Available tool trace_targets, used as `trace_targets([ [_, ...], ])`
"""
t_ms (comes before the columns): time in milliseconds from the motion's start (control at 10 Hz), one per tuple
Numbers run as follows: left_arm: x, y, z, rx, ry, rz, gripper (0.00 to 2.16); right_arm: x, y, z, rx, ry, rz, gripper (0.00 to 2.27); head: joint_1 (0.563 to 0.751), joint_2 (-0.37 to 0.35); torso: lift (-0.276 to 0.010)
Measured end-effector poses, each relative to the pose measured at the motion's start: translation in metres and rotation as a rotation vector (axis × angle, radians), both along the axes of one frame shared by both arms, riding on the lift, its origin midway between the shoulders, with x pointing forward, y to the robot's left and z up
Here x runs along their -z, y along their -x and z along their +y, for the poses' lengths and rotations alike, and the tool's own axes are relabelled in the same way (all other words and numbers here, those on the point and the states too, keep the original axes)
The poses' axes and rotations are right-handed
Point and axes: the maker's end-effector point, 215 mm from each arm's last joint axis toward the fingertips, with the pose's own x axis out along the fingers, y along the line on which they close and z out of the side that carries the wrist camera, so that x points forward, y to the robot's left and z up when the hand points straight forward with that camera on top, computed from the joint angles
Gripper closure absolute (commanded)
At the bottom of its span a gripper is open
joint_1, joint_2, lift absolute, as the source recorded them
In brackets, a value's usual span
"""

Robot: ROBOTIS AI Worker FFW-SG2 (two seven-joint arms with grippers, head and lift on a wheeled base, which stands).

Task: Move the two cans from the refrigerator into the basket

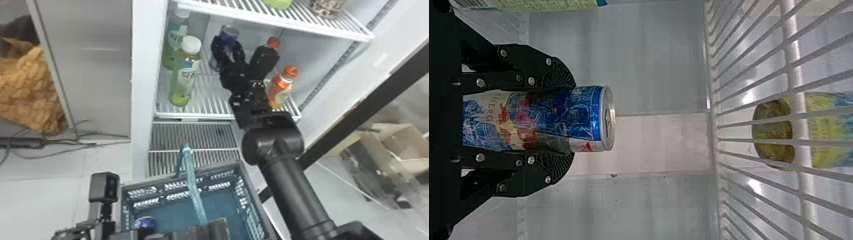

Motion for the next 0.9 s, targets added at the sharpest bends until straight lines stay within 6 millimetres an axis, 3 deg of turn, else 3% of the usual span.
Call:
trace_targets([
  [300,0.0,-0.001,0.001,-0.006,0.002,0.0,1.19,-0.005,0.024,-0.01,-0.004,-0.007,0.007,0.91,0.695,-0.35,-0.276],
  [900,0.0,-0.002,0.002,-0.011,0.003,0.001,1.19,-0.03,0.077,-0.007,-0.044,-0.043,-0.031,0.91,0.695,-0.35,-0.276],
])
